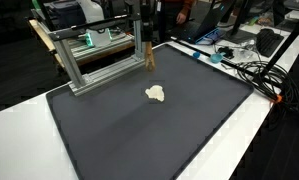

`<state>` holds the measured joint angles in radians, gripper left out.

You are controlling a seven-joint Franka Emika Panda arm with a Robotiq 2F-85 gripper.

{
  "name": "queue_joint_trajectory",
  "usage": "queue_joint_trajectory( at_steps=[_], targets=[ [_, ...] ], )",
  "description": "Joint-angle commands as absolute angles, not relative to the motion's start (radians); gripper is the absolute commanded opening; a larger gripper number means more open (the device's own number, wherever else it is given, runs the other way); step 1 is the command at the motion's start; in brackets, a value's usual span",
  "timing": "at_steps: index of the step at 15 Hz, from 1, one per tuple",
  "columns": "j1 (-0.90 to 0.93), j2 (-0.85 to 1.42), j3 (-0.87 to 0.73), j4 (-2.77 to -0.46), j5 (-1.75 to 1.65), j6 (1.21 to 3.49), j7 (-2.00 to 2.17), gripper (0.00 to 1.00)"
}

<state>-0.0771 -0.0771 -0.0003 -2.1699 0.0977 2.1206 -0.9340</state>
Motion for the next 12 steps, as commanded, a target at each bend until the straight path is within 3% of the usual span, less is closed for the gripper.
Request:
queue_joint_trajectory(
  at_steps=[1, 4, 5, 12],
  targets=[
    [-0.047, -0.119, -0.027, -2.2, 0.107, 2.118, -0.934, 0.46],
    [-0.035, -0.215, -0.042, -2.283, 0.112, 2.119, -0.943, 0.46],
    [-0.035, -0.226, -0.044, -2.294, 0.112, 2.119, -0.943, 0.21],
    [-0.022, -0.393, 0.005, -2.298, -0.012, 2.055, -0.426, 0.21]
  ],
)
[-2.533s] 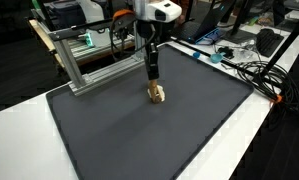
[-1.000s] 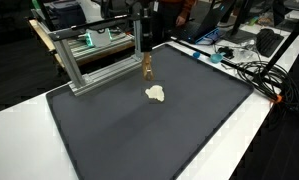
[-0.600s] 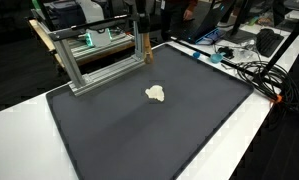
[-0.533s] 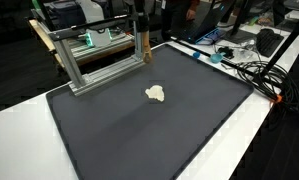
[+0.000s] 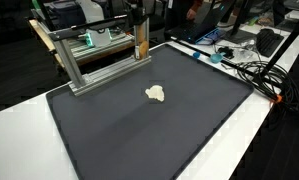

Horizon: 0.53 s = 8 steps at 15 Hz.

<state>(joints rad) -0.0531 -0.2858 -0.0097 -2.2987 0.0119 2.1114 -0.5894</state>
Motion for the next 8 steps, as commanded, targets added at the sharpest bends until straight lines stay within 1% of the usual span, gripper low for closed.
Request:
queue_joint_trajectory(
  at_steps=[1, 6, 8],
  targets=[
    [-0.015, -0.409, 0.018, -2.294, -0.027, 2.045, -0.353, 0.21],
    [-0.019, -0.45, 0.117, -2.309, -0.161, 1.93, 0.01, 0.21],
    [0.003, -0.452, 0.124, -2.33, -0.147, 1.934, 0.064, 0.21]
  ],
)
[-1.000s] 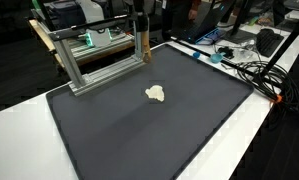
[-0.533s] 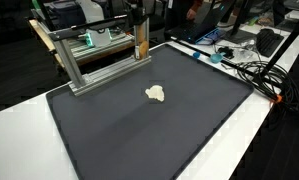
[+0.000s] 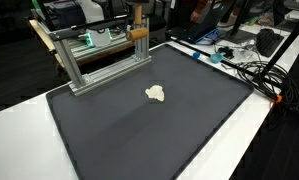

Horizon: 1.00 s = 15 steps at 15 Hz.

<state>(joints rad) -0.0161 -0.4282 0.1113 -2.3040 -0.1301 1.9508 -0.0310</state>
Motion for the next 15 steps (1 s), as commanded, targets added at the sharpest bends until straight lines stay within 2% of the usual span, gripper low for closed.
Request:
queue_joint_trajectory(
  at_steps=[1, 2, 3, 11, 15],
  targets=[
    [0.009, -0.426, 0.103, -2.307, -0.141, 1.941, 0.014, 0.46],
    [0.013, -0.426, 0.109, -2.313, -0.14, 1.941, 0.035, 0.46],
    [0.015, -0.426, 0.113, -2.319, -0.14, 1.941, 0.047, 0.21],
    [0.008, -0.433, -0.011, -2.386, -0.051, 2.012, -0.094, 0.21],
    [0.0, -0.493, -0.024, -2.426, -0.073, 2.011, -0.095, 0.21]
  ],
)
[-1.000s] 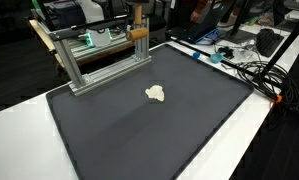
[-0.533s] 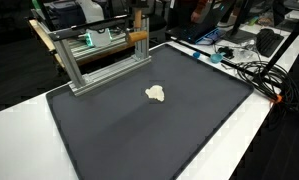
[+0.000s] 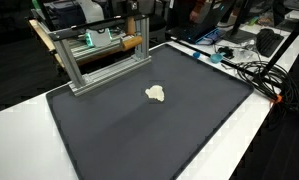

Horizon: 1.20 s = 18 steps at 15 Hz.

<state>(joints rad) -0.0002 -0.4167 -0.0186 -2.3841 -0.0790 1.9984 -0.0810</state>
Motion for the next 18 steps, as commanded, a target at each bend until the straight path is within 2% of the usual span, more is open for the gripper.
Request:
queue_joint_trajectory(
  at_steps=[1, 18],
  targets=[
    [0.0, -0.508, -0.022, -2.432, -0.076, 2.01, -0.089, 0.21],
    [0.027, -0.621, -0.012, -2.549, -0.05, 1.932, -0.081, 0.21]
  ],
)
